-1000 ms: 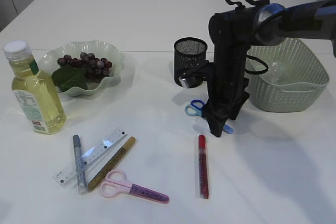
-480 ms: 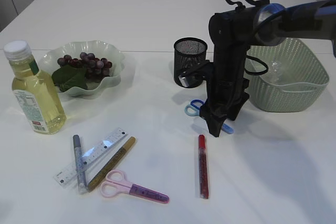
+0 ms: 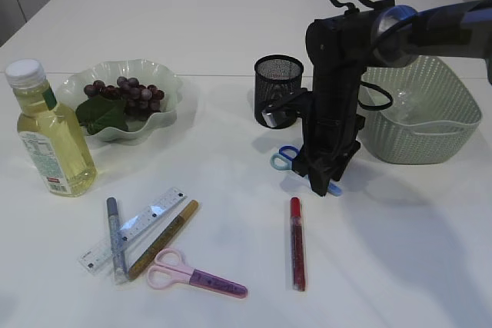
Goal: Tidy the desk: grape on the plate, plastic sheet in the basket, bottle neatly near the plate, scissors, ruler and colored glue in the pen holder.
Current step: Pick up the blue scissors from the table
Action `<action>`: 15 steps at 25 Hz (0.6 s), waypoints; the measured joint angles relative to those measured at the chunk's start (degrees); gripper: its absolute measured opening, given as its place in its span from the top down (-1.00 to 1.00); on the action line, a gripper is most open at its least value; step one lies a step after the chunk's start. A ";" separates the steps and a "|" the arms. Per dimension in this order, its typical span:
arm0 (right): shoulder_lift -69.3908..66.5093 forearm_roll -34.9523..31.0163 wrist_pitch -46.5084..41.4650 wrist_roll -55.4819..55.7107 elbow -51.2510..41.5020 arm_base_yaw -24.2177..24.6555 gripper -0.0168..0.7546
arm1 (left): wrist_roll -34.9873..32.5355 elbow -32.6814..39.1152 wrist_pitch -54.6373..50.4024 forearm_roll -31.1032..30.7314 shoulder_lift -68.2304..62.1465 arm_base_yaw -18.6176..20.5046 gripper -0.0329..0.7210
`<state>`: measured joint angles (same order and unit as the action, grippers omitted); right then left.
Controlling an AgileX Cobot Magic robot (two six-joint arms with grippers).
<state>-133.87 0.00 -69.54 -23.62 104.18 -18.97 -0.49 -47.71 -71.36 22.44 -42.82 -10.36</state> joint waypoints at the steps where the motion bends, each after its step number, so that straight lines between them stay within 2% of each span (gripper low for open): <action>1: 0.00 0.00 0.00 0.14 0.00 0.00 0.00 | 0.00 0.00 0.00 0.00 0.00 0.00 0.00; 6: 0.00 -0.96 0.10 0.17 0.00 0.00 0.06 | 0.00 0.00 0.00 0.00 0.00 0.00 0.01; 12: 0.00 -1.33 0.10 0.44 0.00 0.00 0.34 | 0.00 0.00 0.00 0.13 0.00 0.00 0.01; 15: -0.02 -1.30 0.10 0.53 0.00 0.00 0.37 | 0.00 0.00 0.00 0.13 0.00 0.00 0.04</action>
<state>-133.90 -1.30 -69.44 -23.08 104.18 -18.97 -0.49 -47.71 -71.36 22.57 -42.82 -10.36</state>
